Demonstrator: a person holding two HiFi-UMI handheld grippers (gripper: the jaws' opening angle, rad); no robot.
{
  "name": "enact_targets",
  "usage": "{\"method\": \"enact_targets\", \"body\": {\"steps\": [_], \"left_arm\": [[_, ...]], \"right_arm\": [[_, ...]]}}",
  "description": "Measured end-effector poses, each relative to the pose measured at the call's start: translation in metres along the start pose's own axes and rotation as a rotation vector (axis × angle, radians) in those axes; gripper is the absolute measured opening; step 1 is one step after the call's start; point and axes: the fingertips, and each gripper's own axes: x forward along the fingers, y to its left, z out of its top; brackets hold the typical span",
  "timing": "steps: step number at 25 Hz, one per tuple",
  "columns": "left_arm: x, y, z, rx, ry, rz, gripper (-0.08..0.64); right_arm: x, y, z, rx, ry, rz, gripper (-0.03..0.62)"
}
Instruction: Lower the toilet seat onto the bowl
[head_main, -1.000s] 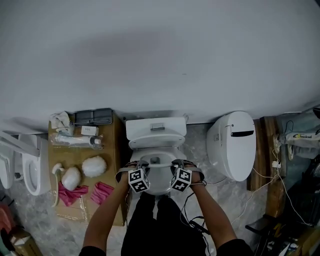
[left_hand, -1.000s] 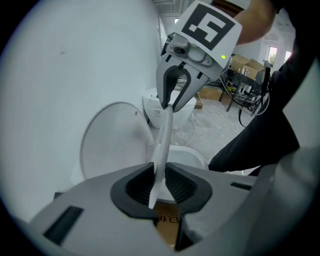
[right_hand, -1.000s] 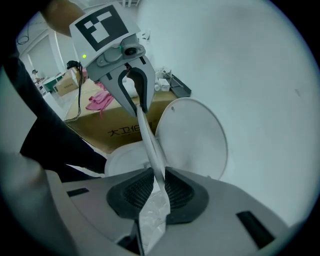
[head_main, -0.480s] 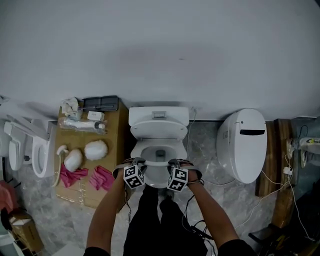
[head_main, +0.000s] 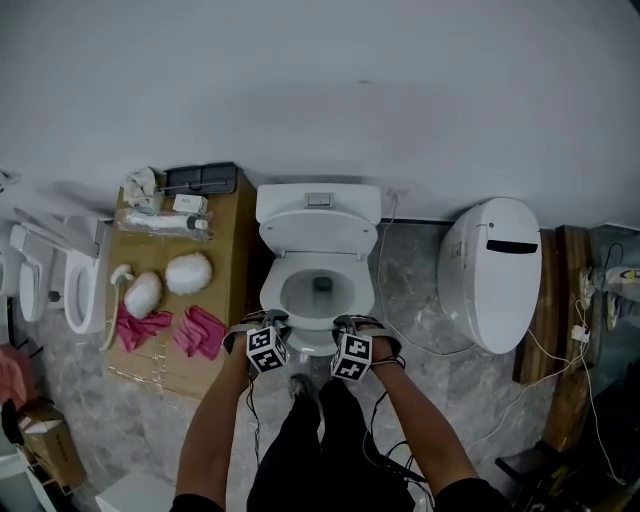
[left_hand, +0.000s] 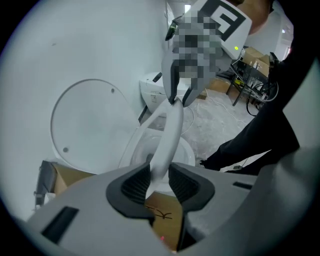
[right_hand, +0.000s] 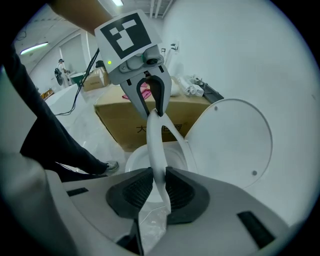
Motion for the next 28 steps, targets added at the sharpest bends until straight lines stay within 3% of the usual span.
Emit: {"method": "enact_targets", "body": {"steps": [4, 9, 15, 23, 28], "left_arm": [[0.016, -0.023, -0.012, 0.048, 0.005, -0.021, 0.123], [0.038, -0.058, -0.032, 0.167, 0.022, -0.006, 0.122], [0.069, -0.081, -0.051, 0.244, 0.013, 0.021, 0.124], [0.112, -0.124, -0.074, 0.320, 0.013, 0.047, 0.124], [0.140, -0.136, -0.088, 0.320, -0.011, 0.057, 0.128]], "right_arm": [[0.018, 0.025, -0.011, 0.011, 0.008, 0.021, 0.099], [0.042, 0.060, -0.023, 0.001, 0.047, 0.026, 0.110], [0.074, 0.086, -0.039, -0.017, 0.080, 0.005, 0.120], [0.122, 0.132, -0.067, -0.034, 0.132, -0.030, 0.127], [0.149, 0.142, -0.079, -0.026, 0.142, -0.067, 0.135]]}}
